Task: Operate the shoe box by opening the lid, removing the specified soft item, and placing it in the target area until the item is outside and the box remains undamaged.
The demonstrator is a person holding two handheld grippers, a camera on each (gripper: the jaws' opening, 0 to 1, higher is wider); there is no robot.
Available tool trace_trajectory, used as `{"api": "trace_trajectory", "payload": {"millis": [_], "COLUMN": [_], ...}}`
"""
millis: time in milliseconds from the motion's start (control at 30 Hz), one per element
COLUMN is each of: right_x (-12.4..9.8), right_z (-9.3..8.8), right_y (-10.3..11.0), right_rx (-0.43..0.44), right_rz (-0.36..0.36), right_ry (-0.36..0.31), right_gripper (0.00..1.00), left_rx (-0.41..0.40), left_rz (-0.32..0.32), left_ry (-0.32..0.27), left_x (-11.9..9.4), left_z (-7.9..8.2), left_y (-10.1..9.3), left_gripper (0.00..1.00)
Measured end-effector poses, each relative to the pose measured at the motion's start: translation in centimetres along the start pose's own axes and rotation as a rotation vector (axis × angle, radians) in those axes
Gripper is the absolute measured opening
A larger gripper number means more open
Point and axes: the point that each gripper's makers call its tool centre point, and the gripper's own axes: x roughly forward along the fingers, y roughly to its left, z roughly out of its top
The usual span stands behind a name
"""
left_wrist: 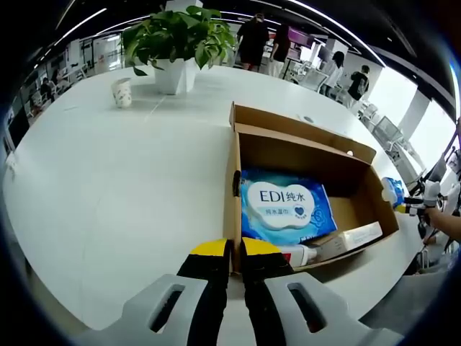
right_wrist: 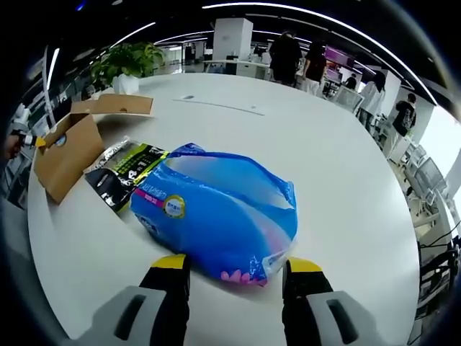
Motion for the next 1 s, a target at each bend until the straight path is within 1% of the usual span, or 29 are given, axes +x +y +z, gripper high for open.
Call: {"api": "trace_trajectory", "payload": {"millis": [233, 633, 733, 1000], "right_x": [-0.5, -1.9, -2.2, -3.4], "right_z": [-0.1, 0.0, -0.2, 0.5], "right_y": [0.1, 1.0, 1.1, 2.0], "right_rx": [-0.001, -0.009, -0.016, 0.014], "right_rz": [0.000, 0.022, 0.019, 0.040], "right_ry": [-0.004, -0.020, -0.001, -0.035], "right_gripper": [0.49, 0.50, 0.50, 0.50], "left_rx": [-0.004, -0.007, -0.009, -0.005], "left_rz": [-0.003, -0.002, -0.002, 0.001], "left_ry": [-0.002, 0.002, 0.001, 0.004], "left_x": [0.0, 0.0, -0.1, -0.1], "left_z": [0.0, 0.0, -0.1, -0.1], "left_y": [0.0, -0.1, -0.2, -0.2], "left_gripper": [0.04, 0.04, 0.04, 0.03]}}
